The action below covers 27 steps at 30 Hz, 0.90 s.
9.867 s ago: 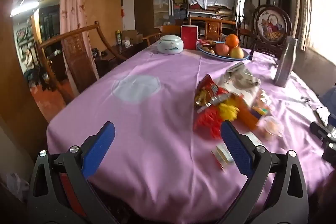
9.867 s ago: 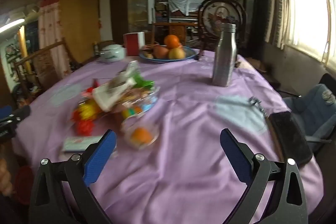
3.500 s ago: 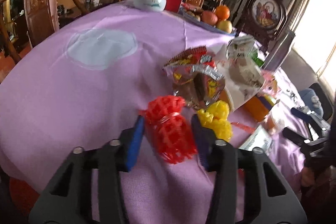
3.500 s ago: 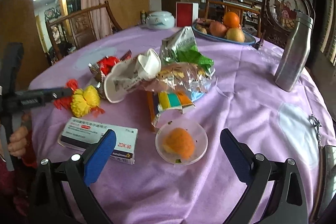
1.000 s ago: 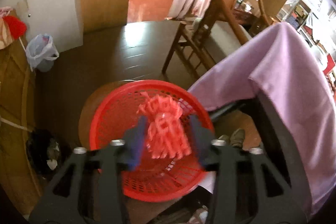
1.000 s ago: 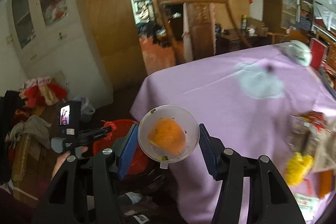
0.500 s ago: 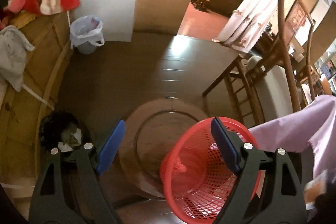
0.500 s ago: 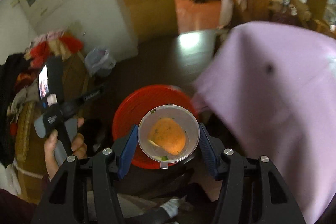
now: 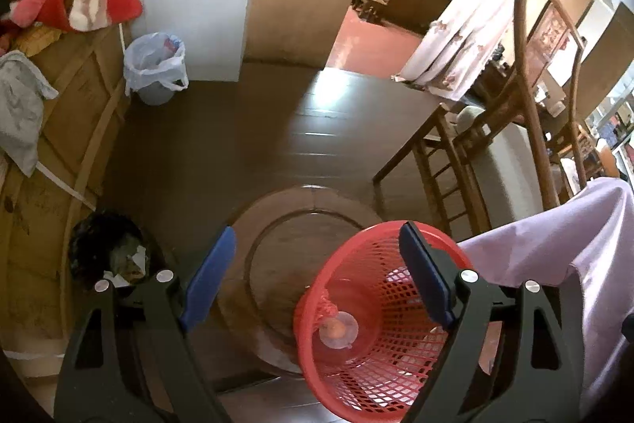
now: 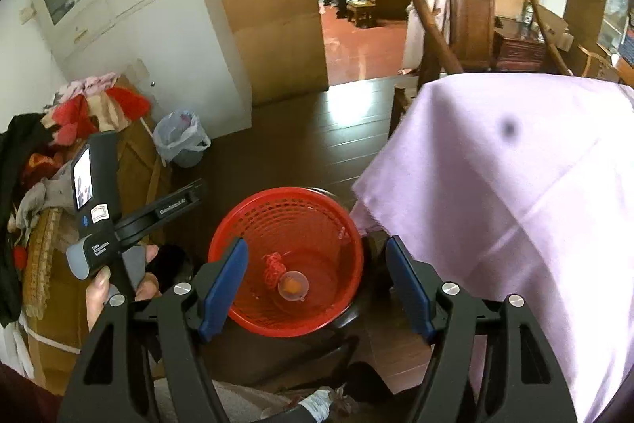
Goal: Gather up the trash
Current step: 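Return both open tools to the table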
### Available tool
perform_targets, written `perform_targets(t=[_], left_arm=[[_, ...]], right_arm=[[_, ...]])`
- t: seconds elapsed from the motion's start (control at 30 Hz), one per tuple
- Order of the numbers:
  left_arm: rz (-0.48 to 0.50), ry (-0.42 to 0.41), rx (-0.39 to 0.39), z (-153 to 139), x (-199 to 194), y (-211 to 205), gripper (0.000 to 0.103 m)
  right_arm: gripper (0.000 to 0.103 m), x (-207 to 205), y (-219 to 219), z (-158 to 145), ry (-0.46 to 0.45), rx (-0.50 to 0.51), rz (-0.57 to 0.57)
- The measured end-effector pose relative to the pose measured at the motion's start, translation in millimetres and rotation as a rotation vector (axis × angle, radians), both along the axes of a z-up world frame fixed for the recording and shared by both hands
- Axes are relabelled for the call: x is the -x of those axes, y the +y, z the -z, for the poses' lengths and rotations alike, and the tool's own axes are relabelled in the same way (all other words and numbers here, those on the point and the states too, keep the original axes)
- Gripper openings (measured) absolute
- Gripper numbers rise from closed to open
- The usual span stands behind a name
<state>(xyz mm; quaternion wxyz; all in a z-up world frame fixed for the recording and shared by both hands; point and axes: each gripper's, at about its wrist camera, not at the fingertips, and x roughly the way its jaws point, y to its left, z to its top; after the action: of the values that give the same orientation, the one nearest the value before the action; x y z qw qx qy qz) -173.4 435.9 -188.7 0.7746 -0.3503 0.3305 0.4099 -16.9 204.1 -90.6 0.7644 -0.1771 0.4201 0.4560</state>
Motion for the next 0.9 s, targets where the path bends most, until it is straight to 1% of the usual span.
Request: perform_targets(t=[0.2,0.33,0.43,0.53,0.63,0.8,0.9], left_arm=[[0.042,-0.042,-0.044,-21.0,-4.5,-15.9,0.087],[0.078,-0.082,-0.075,-37.6,-7.5,-31.0,0.088],[0.110,-0.109,-0.113,-53.2,-9.7,-45.2,0.089],[0.137,-0.134,-0.143,-66.8,-12.4,-58.5,0.090],[0.184,-0.165,-0.178,-82.4,-17.3,-77.6,0.091],[0.274,-0.192,-0.243,-102.4,-27.3,-111.4,0.092],[0.361,-0.216,-0.258,-111.4,-38.2,-137.8,0.093]], right_arm=[[0.075,4.7,-27.1,-18.3,-0.036,-0.060,0.056],[0.077,9.4,-53.4,-28.5,-0.072,-0.094,0.093],[0.080,13.7,-74.1,-37.1,-0.100,-0.119,0.124],[0.081,17.6,-97.7,-45.3,-0.125,-0.148,0.159],[0.081,17.6,-125.8,-51.5,-0.138,-0.176,0.199],[0.082,19.8,-174.6,-58.1,-0.172,-0.214,0.277],[0.086,16.8,-211.8,-59.8,-0.204,-0.227,0.347]])
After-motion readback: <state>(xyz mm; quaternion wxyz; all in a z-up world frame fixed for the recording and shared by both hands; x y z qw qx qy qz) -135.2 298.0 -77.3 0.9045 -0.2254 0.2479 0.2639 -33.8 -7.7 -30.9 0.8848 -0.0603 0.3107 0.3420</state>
